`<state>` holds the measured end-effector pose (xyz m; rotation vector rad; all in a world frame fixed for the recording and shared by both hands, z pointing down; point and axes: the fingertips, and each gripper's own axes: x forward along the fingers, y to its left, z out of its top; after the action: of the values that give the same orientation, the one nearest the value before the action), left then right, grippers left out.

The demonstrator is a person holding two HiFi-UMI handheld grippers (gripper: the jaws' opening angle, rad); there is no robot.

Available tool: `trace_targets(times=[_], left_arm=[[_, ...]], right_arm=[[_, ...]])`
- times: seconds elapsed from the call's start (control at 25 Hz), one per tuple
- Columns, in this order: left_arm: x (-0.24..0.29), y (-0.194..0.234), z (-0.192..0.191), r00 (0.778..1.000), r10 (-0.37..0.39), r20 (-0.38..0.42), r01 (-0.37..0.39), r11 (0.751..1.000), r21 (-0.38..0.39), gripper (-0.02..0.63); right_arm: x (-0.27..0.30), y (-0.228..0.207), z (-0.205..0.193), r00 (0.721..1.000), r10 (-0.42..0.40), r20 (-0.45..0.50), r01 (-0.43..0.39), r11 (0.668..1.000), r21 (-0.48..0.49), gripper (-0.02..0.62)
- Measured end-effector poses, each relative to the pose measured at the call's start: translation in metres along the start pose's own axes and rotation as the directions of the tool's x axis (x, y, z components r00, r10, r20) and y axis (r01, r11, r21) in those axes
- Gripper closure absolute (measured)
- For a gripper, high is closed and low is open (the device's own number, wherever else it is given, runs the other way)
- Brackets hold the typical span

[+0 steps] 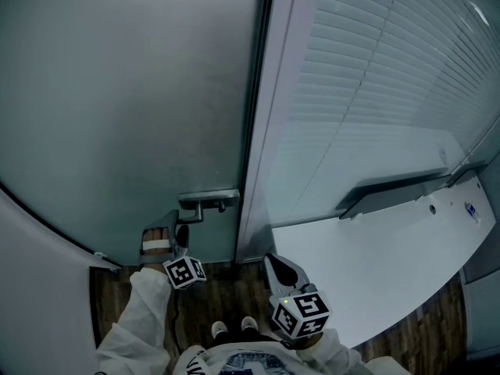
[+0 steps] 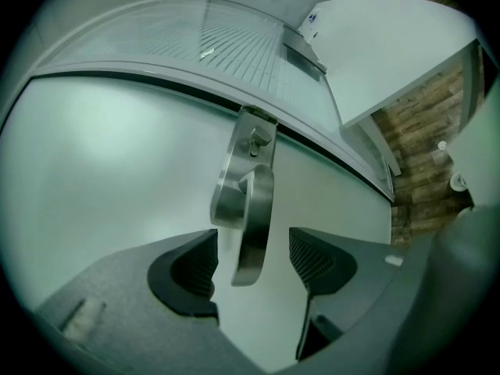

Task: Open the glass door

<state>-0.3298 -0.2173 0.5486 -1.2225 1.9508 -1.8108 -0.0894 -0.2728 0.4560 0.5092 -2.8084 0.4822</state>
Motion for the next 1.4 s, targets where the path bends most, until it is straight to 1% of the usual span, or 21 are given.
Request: trace_targets(times=[0.2, 0.32, 0.52, 0.6, 0.68, 0.72, 0.84, 0.92, 1.08, 1.16, 1.32, 1.4], left_arm=[[0.006, -0.009, -0.006, 0.999, -0.037, -0.012, 0.036, 0.999, -0.023, 0.324], [0.007, -0.007, -0.009, 1.000, -0.022, -0.019, 0.021, 1.000, -0.018, 0.359], [0.008, -0.009, -0.006, 0.999, -0.030, -0.016, 0.029, 0.999, -0.037, 0.365], [0.006, -0.004, -0.005, 1.000, -0.001, -0.017, 0.000, 0.999, -0.039, 0.395], [0.006, 0.001, -0.006, 0.999, 0.038, -0.011, -0.038, 0.998, -0.041, 0.463], [0.006, 0.002, -0.006, 0.999, 0.046, -0.008, -0.046, 0.998, -0.042, 0.465], [0.003, 0.004, -0.006, 0.999, 0.037, -0.015, -0.038, 0.998, -0.045, 0.468], [0.004, 0.006, -0.006, 0.999, 0.050, -0.012, -0.051, 0.997, -0.060, 0.468], [0.001, 0.006, -0.005, 0.994, 0.106, 0.006, -0.104, 0.988, -0.117, 0.465], [0.001, 0.005, -0.005, 0.991, 0.135, 0.004, -0.133, 0.980, -0.149, 0.462], [0.002, 0.009, -0.006, 0.978, 0.209, -0.003, -0.206, 0.961, -0.186, 0.460], [0.003, 0.011, -0.006, 0.974, 0.227, -0.005, -0.223, 0.952, -0.211, 0.457]], right_arm=[[-0.001, -0.006, 0.001, 1.000, -0.016, 0.000, 0.016, 1.000, 0.000, 0.592], [-0.001, -0.006, -0.001, 1.000, -0.019, -0.008, 0.019, 1.000, 0.005, 0.592], [0.001, -0.008, -0.003, 1.000, -0.019, -0.018, 0.019, 1.000, 0.005, 0.592], [0.001, -0.009, -0.005, 1.000, -0.020, -0.022, 0.020, 1.000, 0.006, 0.592], [0.001, -0.009, -0.006, 0.999, -0.021, -0.025, 0.021, 1.000, 0.006, 0.592], [0.002, -0.009, -0.007, 0.999, -0.022, -0.026, 0.022, 1.000, 0.007, 0.592], [0.003, -0.010, -0.009, 0.999, -0.021, -0.028, 0.021, 1.000, 0.010, 0.592], [0.004, -0.010, -0.008, 0.999, -0.019, -0.030, 0.019, 1.000, 0.011, 0.592], [0.005, -0.009, -0.014, 0.999, -0.013, -0.041, 0.014, 1.000, 0.013, 0.592], [0.006, -0.010, -0.017, 0.999, -0.013, -0.048, 0.014, 1.000, 0.013, 0.592], [0.007, -0.014, -0.020, 0.998, -0.015, -0.065, 0.016, 1.000, 0.016, 0.592], [0.008, -0.017, -0.021, 0.997, -0.016, -0.075, 0.017, 1.000, 0.017, 0.592]])
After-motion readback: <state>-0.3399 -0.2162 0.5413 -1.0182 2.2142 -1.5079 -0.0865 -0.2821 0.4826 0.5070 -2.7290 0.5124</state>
